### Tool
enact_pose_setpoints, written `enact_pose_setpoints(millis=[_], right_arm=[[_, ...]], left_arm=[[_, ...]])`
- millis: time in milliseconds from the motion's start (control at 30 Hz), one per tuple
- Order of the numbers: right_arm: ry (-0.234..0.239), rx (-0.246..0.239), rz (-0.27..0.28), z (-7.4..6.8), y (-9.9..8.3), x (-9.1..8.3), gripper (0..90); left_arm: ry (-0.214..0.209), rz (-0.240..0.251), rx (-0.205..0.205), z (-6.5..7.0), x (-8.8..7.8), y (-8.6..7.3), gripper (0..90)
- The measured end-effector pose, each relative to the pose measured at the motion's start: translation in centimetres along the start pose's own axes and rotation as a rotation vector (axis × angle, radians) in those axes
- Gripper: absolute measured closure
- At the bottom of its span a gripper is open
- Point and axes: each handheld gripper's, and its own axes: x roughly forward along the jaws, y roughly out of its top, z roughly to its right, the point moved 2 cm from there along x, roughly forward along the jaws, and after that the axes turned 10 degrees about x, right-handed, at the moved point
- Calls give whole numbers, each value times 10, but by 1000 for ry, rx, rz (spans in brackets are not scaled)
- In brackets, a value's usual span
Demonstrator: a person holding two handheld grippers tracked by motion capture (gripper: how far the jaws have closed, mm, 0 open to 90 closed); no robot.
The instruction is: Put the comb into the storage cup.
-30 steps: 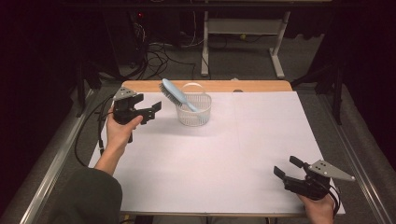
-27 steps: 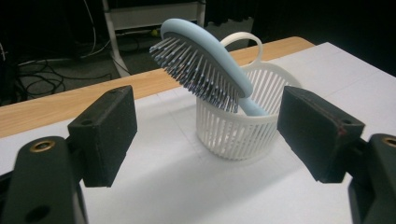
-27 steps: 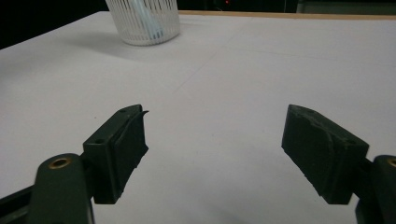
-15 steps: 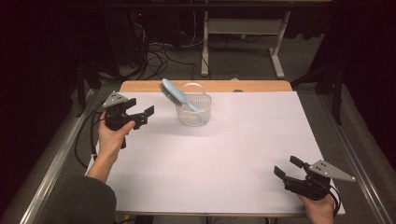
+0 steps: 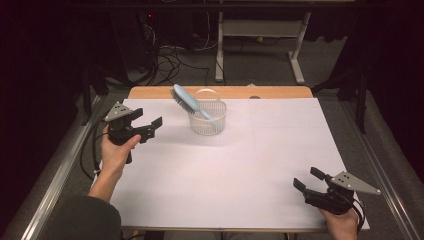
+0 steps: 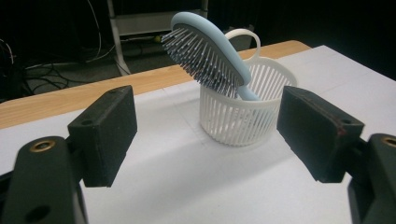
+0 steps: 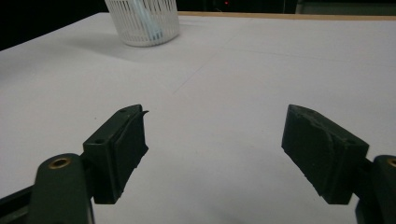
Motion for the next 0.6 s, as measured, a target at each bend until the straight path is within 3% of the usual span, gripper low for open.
enact_pose_setpoints(millis=[600], right_arm=[[-4, 3, 1, 0, 0, 0, 223]], left_arm=[[9, 24, 12, 7, -12, -10, 211]])
